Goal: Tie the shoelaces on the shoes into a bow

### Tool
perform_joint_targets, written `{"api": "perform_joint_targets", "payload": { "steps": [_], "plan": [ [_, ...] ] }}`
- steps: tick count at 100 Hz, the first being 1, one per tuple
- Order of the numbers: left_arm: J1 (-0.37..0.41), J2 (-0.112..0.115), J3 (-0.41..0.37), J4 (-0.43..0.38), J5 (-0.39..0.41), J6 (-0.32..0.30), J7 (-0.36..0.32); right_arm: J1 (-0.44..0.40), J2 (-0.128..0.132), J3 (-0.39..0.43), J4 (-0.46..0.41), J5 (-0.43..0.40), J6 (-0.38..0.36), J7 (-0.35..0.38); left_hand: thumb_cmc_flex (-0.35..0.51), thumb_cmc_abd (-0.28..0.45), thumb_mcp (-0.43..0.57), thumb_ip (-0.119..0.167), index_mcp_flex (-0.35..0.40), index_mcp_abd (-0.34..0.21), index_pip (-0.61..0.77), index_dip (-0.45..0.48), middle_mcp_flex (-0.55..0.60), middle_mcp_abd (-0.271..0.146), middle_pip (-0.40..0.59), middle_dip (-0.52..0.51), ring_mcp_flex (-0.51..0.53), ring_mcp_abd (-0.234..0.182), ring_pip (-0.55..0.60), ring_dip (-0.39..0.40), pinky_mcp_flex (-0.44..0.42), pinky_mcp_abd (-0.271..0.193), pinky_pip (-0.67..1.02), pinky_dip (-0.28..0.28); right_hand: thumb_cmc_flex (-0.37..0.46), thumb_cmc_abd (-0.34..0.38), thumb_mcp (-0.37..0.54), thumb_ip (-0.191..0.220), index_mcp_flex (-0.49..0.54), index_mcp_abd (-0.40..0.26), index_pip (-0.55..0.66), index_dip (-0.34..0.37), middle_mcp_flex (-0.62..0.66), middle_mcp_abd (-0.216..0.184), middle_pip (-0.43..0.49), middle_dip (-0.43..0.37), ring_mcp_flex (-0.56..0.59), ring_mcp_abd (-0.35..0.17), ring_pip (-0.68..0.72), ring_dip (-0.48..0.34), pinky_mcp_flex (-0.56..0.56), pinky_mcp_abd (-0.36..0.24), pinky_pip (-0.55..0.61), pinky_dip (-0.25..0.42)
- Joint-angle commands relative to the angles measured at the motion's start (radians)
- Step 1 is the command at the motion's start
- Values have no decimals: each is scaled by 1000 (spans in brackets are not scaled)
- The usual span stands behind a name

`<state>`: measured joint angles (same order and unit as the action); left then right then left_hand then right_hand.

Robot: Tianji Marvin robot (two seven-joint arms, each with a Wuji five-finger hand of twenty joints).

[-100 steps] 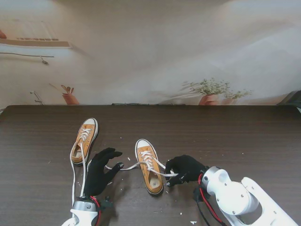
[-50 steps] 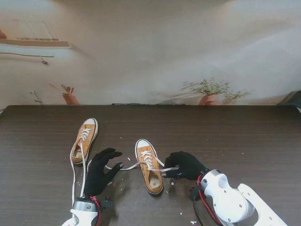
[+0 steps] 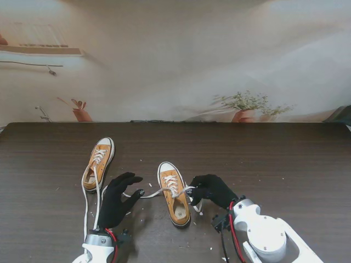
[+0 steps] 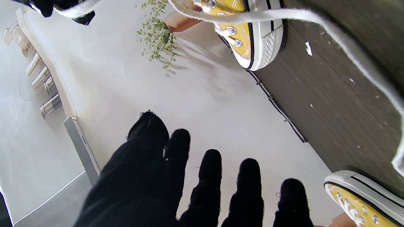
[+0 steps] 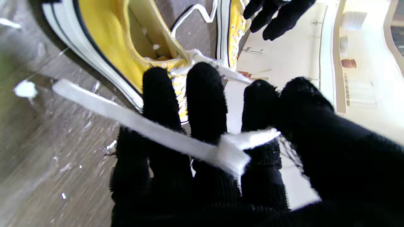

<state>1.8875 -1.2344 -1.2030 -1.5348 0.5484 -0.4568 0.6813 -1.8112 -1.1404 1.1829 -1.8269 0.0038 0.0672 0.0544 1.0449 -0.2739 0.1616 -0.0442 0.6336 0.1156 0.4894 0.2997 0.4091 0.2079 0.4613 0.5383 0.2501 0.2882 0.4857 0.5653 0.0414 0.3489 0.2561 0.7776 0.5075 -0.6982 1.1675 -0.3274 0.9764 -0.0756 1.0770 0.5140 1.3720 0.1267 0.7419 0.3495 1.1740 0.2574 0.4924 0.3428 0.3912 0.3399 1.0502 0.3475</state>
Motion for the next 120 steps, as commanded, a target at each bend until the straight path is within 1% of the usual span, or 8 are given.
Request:
{"api": "perform_joint_targets", "payload": {
  "steps": [1, 17, 34, 42, 47, 59, 82, 120],
  "plan": [
    [2, 0, -1, -13, 3, -5, -13, -7, -1, 5, -11, 33, 15, 24, 49, 27, -31, 14, 26, -27, -6, 3, 17, 10, 6, -11, 22, 0, 11, -20, 8, -22, -23, 5, 41, -4, 23, 23, -15, 8, 34, 23, 77, 13, 88, 44, 104, 2, 93, 52, 46, -9, 53, 18],
    [3, 6, -9, -30, 27, -2, -19, -8, -4, 6, -19, 54, 40, 28, 48, 26, -30, 14, 30, -25, -10, 0, 19, 13, 4, -12, 20, -1, 7, -26, 8, -33, -50, -28, 42, -10, 18, 25, -11, 16, 37, 8, 89, -29, 312, 136, 128, -7, 561, 170, 242, 53, 179, 14],
    [1, 23, -16, -53, 81, 28, -40, -7, 2, 8, -24, 49, 45, 48, 28, 22, -19, 16, 22, -23, -29, -7, 14, 12, -13, -22, 10, -1, -31, -52, -5, -43, -76, -75, 19, 3, 0, 25, -18, -27, 32, 10, 85, -80, 418, 218, 130, -43, 927, 288, 639, 292, 470, 84],
    [11, 37, -21, -82, 102, 73, -80, -7, 5, 8, -26, 33, 47, 55, -31, 19, 52, 10, -13, -16, -72, -10, -18, 6, -47, -47, -19, -6, -80, -78, -34, -55, -85, -118, 9, 4, -5, 24, -18, -41, 31, 8, 85, -97, 459, 313, 131, -74, 1105, 397, 739, 268, 695, 383],
    [20, 49, -24, -105, 129, 115, -110, -8, 7, 9, -27, 21, 47, 57, -83, 4, 119, 12, -44, -12, -104, -15, -41, -1, -70, -61, -36, -11, -109, -90, -50, -61, -84, -137, 6, 3, -4, 24, -15, -43, 31, 6, 83, -104, 483, 338, 130, -86, 1163, 427, 758, 233, 795, 477],
    [46, 83, -41, -178, 198, 237, -234, -10, 8, 12, -27, 12, 48, 59, -131, -33, 143, 6, -127, -7, -182, -47, -118, -21, -122, -87, -76, -37, -167, -108, -72, -81, -90, -141, 9, 1, -4, 24, -14, -43, 30, 2, 82, -101, 483, 349, 130, -78, 1178, 437, 767, 206, 850, 521],
    [31, 130, -26, -271, 307, 431, -469, -11, 10, 13, -26, 17, 51, 68, -206, -126, 223, -4, -132, 14, -217, -47, -144, -28, -145, -96, -68, -42, -183, -94, -43, -64, -71, -125, 11, 4, -6, 25, -13, -38, 29, -2, 83, -96, 474, 351, 129, -67, 1171, 435, 765, 217, 839, 530],
    [-104, 141, 178, -242, 429, 733, -513, -19, 6, 21, -35, 62, 81, 73, -224, -227, 343, 0, 10, 42, -103, 30, 11, 8, -60, -53, 53, 2, -65, -53, 135, 22, 7, -74, 14, 4, -7, 25, -11, -36, 27, -4, 83, -91, 473, 354, 129, -60, 1168, 434, 765, 223, 833, 535]
  ]
}}
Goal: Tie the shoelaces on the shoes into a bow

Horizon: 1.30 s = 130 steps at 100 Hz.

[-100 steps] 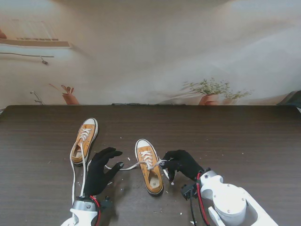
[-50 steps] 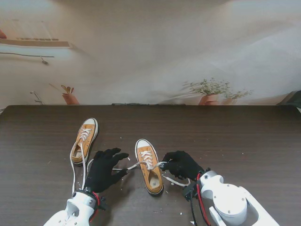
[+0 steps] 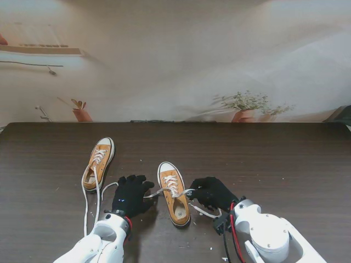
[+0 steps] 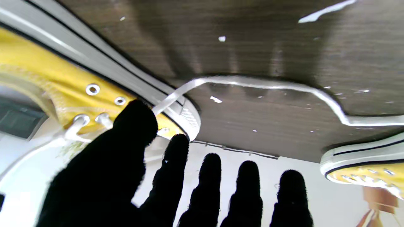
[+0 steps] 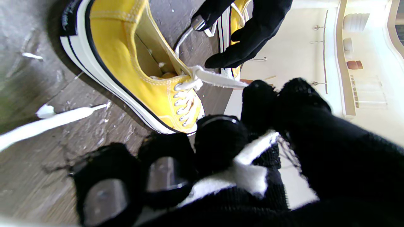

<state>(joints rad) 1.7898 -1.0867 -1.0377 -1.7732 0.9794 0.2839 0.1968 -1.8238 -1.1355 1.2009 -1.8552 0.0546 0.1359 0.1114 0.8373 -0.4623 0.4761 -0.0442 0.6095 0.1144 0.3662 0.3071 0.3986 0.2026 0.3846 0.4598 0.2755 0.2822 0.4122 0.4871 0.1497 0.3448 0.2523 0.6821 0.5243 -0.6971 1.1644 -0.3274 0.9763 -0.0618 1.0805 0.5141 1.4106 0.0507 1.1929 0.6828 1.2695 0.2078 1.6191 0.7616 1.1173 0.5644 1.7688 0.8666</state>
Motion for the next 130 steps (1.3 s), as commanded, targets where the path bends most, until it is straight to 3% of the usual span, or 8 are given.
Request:
{"api": "perform_joint_targets", "payload": {
  "steps": [1, 12, 28, 39, 80, 110, 120, 130],
  "plan": [
    [-8, -6, 17, -4, 2, 0, -31, -6, 1, 3, -7, 13, 14, 16, -17, -40, 29, 0, 35, 44, 21, 24, 24, 14, 18, 26, 30, 9, 10, 25, 30, 27, 11, 22, -3, 3, -4, 25, -10, -49, 24, -5, 45, -15, 22, 21, 34, -10, 42, 16, 39, -1, 115, 16],
    [-39, -7, 66, 17, 22, 59, -27, -7, 3, 8, -12, 24, 21, 29, -23, -62, 35, 9, 47, 51, 36, 32, 50, 18, 33, 34, 57, 19, 27, 25, 69, 46, 29, 28, -3, 4, -5, 25, -10, -48, 23, -5, 44, -15, 22, 22, 34, -8, 43, 16, 39, 4, 112, 18],
    [-84, -21, 114, 79, -1, 61, 52, -8, 2, 10, -13, 37, 26, 30, -29, -99, 102, 6, 53, 38, 61, 43, 72, 15, 55, 49, 78, 12, 67, 20, 23, 43, 197, 49, -1, 3, -5, 26, -9, -44, 23, -5, 45, -14, 22, 24, 34, -8, 43, 16, 39, 5, 111, 21],
    [-109, -35, 140, 118, -10, 63, 129, -7, 1, 9, -9, 45, 33, 31, -29, -122, 145, -4, 55, 23, 85, 42, 87, 15, 67, 55, 94, 11, 84, 20, -65, 38, 482, -89, 0, 4, -4, 26, -8, -45, 23, -6, 45, -14, 22, 25, 34, -8, 43, 16, 39, 5, 110, 22],
    [-183, -52, 203, 173, -32, 99, 158, -11, -1, 15, -16, 59, 53, 31, 6, -133, 175, -7, 113, -3, 158, 64, 138, 5, 95, 66, 134, 10, 114, 23, -60, 51, 601, -153, 1, 4, -4, 26, -7, -39, 23, -6, 45, -11, 22, 28, 33, -2, 41, 15, 39, 6, 109, 27],
    [-245, -71, 256, 262, -65, 110, 203, -20, 1, 19, -20, 62, 65, 39, 84, -150, 124, -59, 138, -44, 239, 59, 188, -4, 126, 76, 176, 6, 143, 24, -35, 60, 654, -183, 6, 9, -4, 26, -6, -32, 24, -5, 45, -9, 22, 29, 33, -1, 41, 15, 39, 8, 105, 29],
    [-255, -80, 266, 287, -86, 108, 224, -23, 1, 21, -23, 61, 68, 39, 187, -101, -34, -31, 152, -81, 369, 7, 215, -9, 142, 81, 190, 2, 157, 20, -28, 58, 674, -196, 7, 11, -4, 26, -7, -32, 23, -5, 45, -9, 22, 29, 33, 0, 40, 15, 38, 10, 103, 29],
    [-260, -84, 270, 303, -98, 101, 233, -26, 2, 23, -26, 60, 69, 41, 211, -35, -77, -20, 202, -109, 439, -12, 239, -13, 152, 83, 197, 1, 163, 19, -27, 56, 679, -196, 8, 12, -5, 26, -6, -33, 24, -4, 45, -8, 22, 29, 33, 2, 41, 15, 38, 12, 102, 29]
  ]
}}
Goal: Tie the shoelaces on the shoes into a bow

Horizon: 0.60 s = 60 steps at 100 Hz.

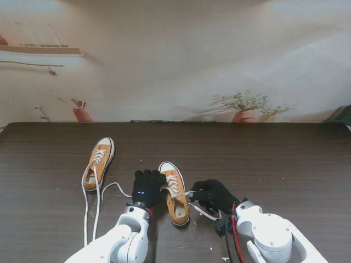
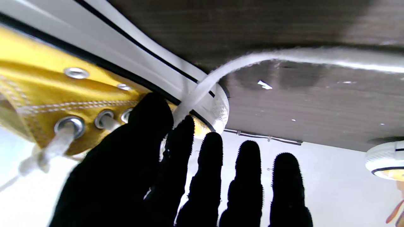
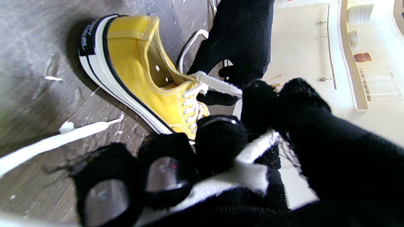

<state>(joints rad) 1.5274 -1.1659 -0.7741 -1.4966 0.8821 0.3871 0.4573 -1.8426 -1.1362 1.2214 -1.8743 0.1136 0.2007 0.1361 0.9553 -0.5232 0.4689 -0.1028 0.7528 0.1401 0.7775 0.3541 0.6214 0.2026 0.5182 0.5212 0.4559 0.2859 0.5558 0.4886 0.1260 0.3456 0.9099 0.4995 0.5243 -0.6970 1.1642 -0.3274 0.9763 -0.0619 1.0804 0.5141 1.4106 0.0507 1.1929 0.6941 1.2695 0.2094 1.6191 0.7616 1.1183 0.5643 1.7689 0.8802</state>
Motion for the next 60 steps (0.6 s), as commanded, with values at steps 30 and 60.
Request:
{"api": "perform_joint_targets", "payload": {
  "steps": [30, 60],
  "plan": [
    [18, 0, -15, 38, -15, -47, -29, -10, 5, 2, -9, 4, 2, 25, 119, 146, -126, 68, -59, -80, 183, 122, -37, 11, 4, 14, -44, 4, -6, 4, -62, 29, -23, -36, 9, 14, -5, 26, -7, -33, 22, -3, 45, -8, 23, 19, 33, 1, 42, 16, 37, 20, 98, 19],
    [91, 12, -109, -13, -29, -148, -35, -10, 2, -5, -8, 20, 1, 20, -81, 95, 271, 147, -308, 68, 434, 477, -53, 139, -37, 9, -78, 92, -112, -42, -129, 44, -303, -145, 11, 15, -6, 26, -6, -33, 21, -2, 44, -4, 18, 17, 33, 4, 39, 15, 36, 22, 96, 21]
  ]
}}
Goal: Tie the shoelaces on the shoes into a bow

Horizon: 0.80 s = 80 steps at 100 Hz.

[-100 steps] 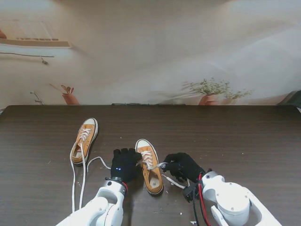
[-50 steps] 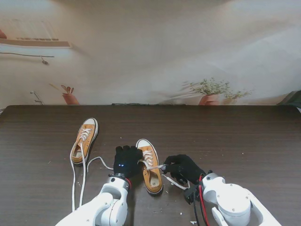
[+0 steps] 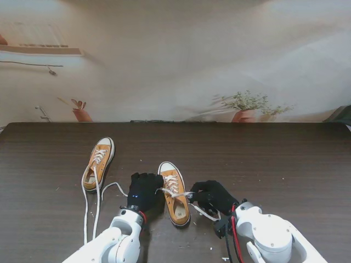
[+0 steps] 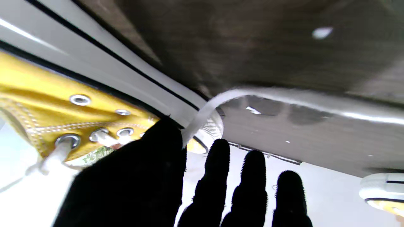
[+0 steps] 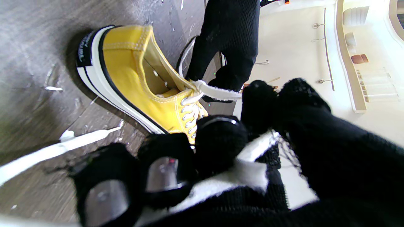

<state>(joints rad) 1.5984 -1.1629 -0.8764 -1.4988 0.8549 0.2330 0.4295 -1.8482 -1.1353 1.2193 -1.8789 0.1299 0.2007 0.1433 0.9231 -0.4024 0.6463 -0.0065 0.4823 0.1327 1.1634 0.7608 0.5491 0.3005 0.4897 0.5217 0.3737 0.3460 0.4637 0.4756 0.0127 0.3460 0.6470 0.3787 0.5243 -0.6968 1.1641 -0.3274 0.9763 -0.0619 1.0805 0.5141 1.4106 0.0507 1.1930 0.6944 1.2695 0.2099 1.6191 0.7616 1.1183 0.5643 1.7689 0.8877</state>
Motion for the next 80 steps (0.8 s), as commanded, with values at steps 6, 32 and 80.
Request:
{"api": "perform_joint_targets", "payload": {
  "steps": [6, 32, 80],
  "plan": [
    [33, 11, -20, -24, 0, 6, -8, -4, 1, -5, -4, 9, 4, 12, -81, -24, 132, 101, -50, 83, 71, 133, 40, 50, 6, 26, 31, 41, -17, -29, 16, 55, -49, -33, 12, 14, -5, 27, -6, -31, 21, -1, 44, -4, 16, 17, 32, 5, 37, 14, 36, 23, 94, 13],
    [59, 15, -50, -47, 15, -5, -2, -2, 0, -10, -2, 11, 10, 11, -258, -24, 328, 435, 20, 112, 142, 328, 130, 57, 133, 160, 144, 54, 105, 36, 85, 108, 65, -9, 15, 18, -6, 27, -8, -31, 19, 1, 44, 3, 9, 14, 31, 16, 24, 9, 32, 36, 73, 9],
    [-4, -26, -22, 99, 21, -127, 290, -2, 0, -9, -2, 16, 19, 12, -1133, 1099, 869, 852, 483, 73, 268, 399, 452, 37, 122, 237, 362, 48, 183, 55, 181, 181, 102, 9, 19, 21, -9, 28, -9, -24, 18, 5, 41, 12, -1, 9, 32, 33, -2, -3, 26, 69, 21, -2]
  ]
}}
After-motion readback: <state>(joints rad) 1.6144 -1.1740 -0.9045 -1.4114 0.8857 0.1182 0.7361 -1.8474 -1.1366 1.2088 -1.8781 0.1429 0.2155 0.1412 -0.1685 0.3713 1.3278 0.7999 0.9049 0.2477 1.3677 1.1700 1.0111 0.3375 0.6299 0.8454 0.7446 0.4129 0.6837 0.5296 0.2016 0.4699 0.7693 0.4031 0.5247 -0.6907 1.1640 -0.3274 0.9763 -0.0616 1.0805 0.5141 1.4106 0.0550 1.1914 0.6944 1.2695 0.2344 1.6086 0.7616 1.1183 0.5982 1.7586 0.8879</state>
